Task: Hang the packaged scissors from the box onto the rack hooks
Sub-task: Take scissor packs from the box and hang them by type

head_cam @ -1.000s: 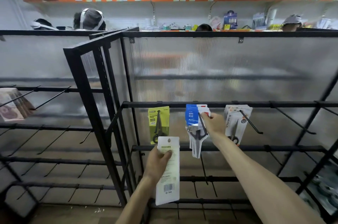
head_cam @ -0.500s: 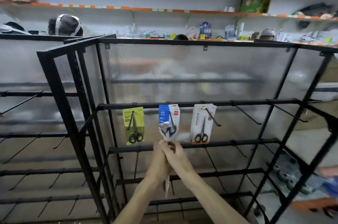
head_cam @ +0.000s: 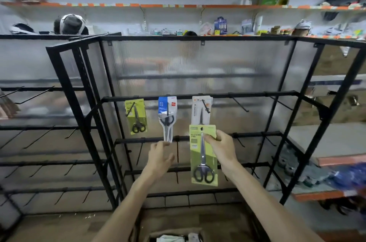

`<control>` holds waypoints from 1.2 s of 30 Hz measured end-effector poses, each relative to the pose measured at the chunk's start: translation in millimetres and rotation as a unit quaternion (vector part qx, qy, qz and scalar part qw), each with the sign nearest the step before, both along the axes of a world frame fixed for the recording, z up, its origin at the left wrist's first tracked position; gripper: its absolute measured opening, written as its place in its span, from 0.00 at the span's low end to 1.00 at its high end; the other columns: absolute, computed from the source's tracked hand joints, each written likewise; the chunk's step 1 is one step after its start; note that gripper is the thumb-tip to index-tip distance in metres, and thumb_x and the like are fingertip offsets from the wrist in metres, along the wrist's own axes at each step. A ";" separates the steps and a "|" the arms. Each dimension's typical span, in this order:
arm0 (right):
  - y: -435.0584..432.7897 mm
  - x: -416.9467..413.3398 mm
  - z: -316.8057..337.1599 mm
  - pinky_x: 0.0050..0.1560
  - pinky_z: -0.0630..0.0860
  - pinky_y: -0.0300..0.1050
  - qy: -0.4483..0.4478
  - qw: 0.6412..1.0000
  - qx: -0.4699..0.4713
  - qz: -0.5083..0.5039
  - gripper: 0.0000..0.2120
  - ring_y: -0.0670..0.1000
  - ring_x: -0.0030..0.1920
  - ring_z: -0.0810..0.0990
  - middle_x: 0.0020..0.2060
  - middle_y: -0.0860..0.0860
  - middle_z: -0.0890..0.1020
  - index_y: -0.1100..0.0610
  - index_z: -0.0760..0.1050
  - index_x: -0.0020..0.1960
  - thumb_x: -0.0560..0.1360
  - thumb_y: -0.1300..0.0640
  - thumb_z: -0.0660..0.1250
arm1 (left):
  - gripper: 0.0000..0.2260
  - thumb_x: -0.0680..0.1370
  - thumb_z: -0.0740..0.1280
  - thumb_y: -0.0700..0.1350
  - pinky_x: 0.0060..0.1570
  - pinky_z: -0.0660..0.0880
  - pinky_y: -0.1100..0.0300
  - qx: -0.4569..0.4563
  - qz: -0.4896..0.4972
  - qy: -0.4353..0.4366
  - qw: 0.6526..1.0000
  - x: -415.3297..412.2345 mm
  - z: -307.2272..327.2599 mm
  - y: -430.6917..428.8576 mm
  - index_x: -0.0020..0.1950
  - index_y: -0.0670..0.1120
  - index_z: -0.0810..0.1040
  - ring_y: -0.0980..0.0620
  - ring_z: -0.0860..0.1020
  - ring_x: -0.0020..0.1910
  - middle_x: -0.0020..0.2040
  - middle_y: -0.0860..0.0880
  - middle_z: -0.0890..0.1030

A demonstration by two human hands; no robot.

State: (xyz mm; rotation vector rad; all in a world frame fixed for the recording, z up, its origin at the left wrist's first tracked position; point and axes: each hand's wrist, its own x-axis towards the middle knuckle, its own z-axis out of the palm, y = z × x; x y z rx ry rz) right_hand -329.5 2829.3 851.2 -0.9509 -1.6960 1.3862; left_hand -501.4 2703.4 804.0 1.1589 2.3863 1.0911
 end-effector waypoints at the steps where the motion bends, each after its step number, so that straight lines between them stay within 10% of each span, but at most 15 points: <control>1: -1.7 6.8 -0.6 0.45 0.79 0.41 0.002 1.000 0.004 -0.002 0.04 0.45 0.47 0.84 0.44 0.45 0.86 0.53 0.82 0.51 0.78 0.56 0.70 | 0.19 0.81 0.68 0.43 0.72 0.66 0.53 -0.011 0.007 0.011 1.000 2.9 -2.3 -7.3 0.71 0.45 0.71 0.44 0.69 0.70 0.70 0.43 0.67; 11: -43.7 -5.5 -16.9 0.54 0.79 0.47 -0.026 0.999 -0.017 0.041 0.07 0.48 0.52 0.83 0.49 0.47 0.85 0.55 0.81 0.55 0.82 0.55 0.65 | 0.19 0.82 0.65 0.43 0.69 0.70 0.52 -0.095 0.044 0.060 0.993 11.7 -2.3 -78.0 0.72 0.42 0.69 0.44 0.72 0.69 0.70 0.43 0.71; 20: -64.4 -111.8 -1.5 0.41 0.71 0.38 -0.064 0.993 0.029 0.090 0.08 0.48 0.49 0.80 0.50 0.49 0.83 0.57 0.80 0.57 0.82 0.56 0.64 | 0.25 0.81 0.64 0.43 0.70 0.66 0.43 -0.230 0.021 0.233 0.945 -50.5 23.7 -101.6 0.78 0.45 0.62 0.43 0.60 0.78 0.76 0.45 0.66; 26: -77.4 -194.6 0.2 0.53 0.75 0.44 -0.061 0.992 0.049 0.101 0.08 0.49 0.51 0.80 0.51 0.49 0.83 0.57 0.80 0.57 0.81 0.56 0.65 | 0.22 0.80 0.63 0.40 0.68 0.69 0.44 -0.231 0.027 0.218 0.948 -109.1 23.3 -104.3 0.75 0.43 0.65 0.41 0.63 0.75 0.73 0.44 0.67; 36: -71.2 -273.1 -2.5 0.44 0.74 0.41 -0.084 0.992 0.065 0.064 0.09 0.48 0.46 0.79 0.47 0.48 0.83 0.57 0.81 0.55 0.81 0.54 0.66 | 0.21 0.81 0.61 0.41 0.68 0.70 0.42 -0.213 0.008 0.174 0.961 -178.6 7.4 -99.7 0.75 0.43 0.65 0.40 0.64 0.74 0.73 0.43 0.66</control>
